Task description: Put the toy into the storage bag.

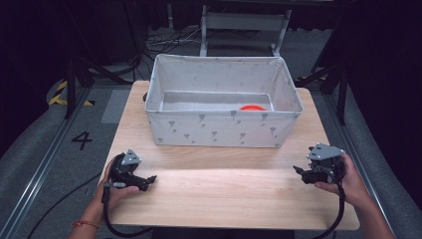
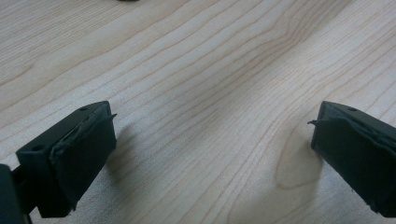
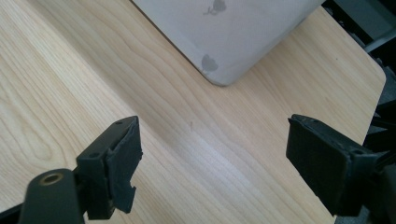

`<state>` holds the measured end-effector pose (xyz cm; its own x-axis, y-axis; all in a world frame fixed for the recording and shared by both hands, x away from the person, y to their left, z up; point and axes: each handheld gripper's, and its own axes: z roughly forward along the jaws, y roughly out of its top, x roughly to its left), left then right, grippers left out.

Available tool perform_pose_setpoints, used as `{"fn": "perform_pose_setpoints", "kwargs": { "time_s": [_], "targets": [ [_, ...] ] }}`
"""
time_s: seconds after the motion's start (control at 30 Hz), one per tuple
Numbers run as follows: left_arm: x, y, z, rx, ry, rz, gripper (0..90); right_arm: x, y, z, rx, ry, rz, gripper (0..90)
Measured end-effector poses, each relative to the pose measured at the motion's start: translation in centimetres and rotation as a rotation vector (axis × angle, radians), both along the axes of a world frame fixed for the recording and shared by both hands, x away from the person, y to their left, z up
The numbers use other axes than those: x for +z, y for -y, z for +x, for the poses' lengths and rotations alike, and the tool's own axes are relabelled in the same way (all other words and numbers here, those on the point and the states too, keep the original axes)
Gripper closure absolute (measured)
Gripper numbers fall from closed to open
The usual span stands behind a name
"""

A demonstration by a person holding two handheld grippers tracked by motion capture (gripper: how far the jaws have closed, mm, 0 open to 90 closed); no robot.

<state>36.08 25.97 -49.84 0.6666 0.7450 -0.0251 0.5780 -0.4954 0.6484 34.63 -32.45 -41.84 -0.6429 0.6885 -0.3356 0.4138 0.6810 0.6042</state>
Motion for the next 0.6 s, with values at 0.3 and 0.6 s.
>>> {"fn": "perform_pose_setpoints", "kwargs": {
  "time_s": [0.3, 0.6],
  "targets": [
    [0.0, 0.0, 0.0, 0.000, 0.000, 0.000, 0.3, -2.6, 0.8, -0.4, -0.024, -0.037, 0.013, 18.9],
    [0.0, 0.0, 0.0, 0.001, 0.001, -0.001, 0.2, -4.7, 2.1, -1.1, -0.065, -0.072, 0.102, 18.8]
  ]
}}
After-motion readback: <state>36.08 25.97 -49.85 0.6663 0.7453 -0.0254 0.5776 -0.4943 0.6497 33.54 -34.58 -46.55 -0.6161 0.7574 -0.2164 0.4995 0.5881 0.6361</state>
